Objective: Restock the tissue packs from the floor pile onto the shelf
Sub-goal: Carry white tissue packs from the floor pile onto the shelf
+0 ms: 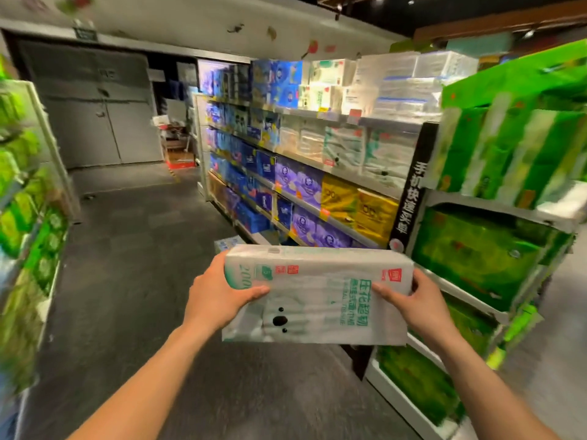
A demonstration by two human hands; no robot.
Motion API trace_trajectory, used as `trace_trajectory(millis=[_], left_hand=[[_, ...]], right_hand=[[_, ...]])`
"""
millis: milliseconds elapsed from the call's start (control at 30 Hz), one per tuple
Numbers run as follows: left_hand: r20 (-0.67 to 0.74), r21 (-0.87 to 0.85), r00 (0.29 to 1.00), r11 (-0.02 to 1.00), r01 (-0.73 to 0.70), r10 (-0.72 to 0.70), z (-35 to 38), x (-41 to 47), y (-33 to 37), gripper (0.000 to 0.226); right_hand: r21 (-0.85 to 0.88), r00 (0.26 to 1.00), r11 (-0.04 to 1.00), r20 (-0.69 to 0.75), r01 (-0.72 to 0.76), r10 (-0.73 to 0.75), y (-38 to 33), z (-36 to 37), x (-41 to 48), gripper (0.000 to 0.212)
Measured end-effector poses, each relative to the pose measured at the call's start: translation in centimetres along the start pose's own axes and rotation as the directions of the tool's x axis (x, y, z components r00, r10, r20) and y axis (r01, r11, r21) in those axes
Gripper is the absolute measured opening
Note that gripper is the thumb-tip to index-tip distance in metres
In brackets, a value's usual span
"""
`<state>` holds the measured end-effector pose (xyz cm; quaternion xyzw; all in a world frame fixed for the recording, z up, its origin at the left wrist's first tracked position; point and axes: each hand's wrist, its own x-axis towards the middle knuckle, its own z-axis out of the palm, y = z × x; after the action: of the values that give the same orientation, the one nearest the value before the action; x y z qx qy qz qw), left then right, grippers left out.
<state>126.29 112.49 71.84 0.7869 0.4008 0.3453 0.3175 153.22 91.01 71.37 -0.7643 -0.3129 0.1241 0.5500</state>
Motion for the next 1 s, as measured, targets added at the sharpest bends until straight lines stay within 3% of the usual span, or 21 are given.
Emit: trace_trajectory(millis=[267, 700, 1000], left_hand=[[-0.062, 0.057, 0.998, 0.998, -0.023, 0.026, 2.1, 21.7, -4.2, 0.090], [-0.142, 0.051, 0.987, 0.997, -0.064, 0.070, 3.1, 58.8, -8.5, 0.078], [-0.067, -0.006, 0.965, 0.967, -0.255, 0.254, 3.2, 85.2, -13.9, 0.095]], right_hand=[[0.023, 0.993, 0.993, 0.043, 0.113, -0.114, -2.8, 9.5, 21.2, 0.036], [-0.049, 0.970, 0.969, 0.014, 0.242, -0.242, -11.3, 24.3, 55.9, 0.034], [-0.116, 0.944, 0.965, -0.209, 0.234, -0.254, -14.8, 35.4, 73.6, 0.030]])
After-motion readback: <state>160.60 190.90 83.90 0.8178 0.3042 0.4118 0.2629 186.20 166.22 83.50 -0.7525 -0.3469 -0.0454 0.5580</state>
